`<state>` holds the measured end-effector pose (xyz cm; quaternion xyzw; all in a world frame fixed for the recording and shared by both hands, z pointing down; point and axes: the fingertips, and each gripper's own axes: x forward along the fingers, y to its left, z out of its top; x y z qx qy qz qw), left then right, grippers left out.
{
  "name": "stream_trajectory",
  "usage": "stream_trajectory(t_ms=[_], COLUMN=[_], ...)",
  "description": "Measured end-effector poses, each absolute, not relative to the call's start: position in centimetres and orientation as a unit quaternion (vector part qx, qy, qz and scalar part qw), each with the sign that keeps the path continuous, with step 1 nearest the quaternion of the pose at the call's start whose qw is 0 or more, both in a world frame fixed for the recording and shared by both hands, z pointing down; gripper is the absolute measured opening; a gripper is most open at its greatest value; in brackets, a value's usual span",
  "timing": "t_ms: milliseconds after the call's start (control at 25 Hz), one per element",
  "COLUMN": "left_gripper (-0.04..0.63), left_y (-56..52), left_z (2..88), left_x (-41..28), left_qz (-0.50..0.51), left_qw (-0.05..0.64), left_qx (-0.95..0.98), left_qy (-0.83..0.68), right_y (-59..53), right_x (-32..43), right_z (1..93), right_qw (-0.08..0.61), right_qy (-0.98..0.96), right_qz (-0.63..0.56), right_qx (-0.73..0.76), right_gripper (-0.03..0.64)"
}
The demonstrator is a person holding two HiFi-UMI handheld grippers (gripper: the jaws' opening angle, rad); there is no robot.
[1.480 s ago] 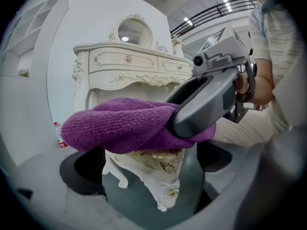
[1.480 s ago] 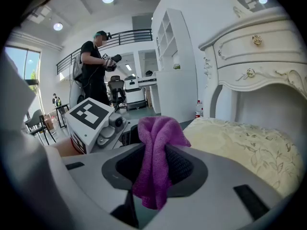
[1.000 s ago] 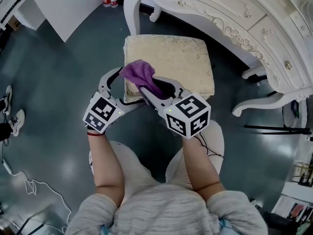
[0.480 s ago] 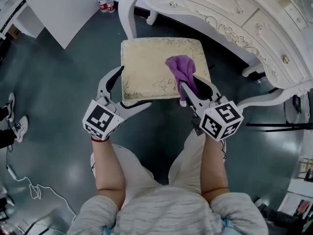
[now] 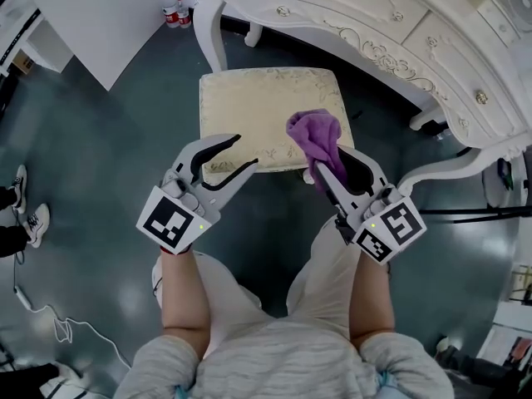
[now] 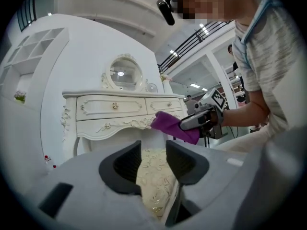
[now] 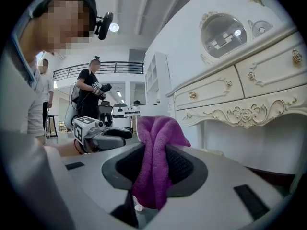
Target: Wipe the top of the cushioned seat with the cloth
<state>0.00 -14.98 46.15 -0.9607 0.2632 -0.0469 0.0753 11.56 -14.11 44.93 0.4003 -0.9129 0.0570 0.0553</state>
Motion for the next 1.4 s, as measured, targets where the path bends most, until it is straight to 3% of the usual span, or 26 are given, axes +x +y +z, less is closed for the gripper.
stream_trajectory(t_ms=[120, 200, 1400], left_gripper=[0.047, 0.012, 0.012], left_y=[-14.6, -14.5, -14.5], left_z=[45.5, 45.6, 45.7], left_x=[0.0, 0.3, 1.2], left_qz=[-0.047, -0.05, -0.042], left_qw=[0.095, 0.099, 0.104], left_qx=[-0.959, -0.959, -0.962], left_qy=[0.264, 0.259, 0.249], right_y=[-13.5, -13.4, -13.6], right_x=[11.7, 11.6, 11.4], right_z=[44.3, 44.0, 43.7], right_qw=[0.045, 0.041, 0.04], right_qy=[-0.915, -0.917, -0.92], right_qz=[0.049, 0.046, 0.047], right_qx=[0.397, 0.395, 0.386], right_gripper=[0.124, 0.124, 0.123])
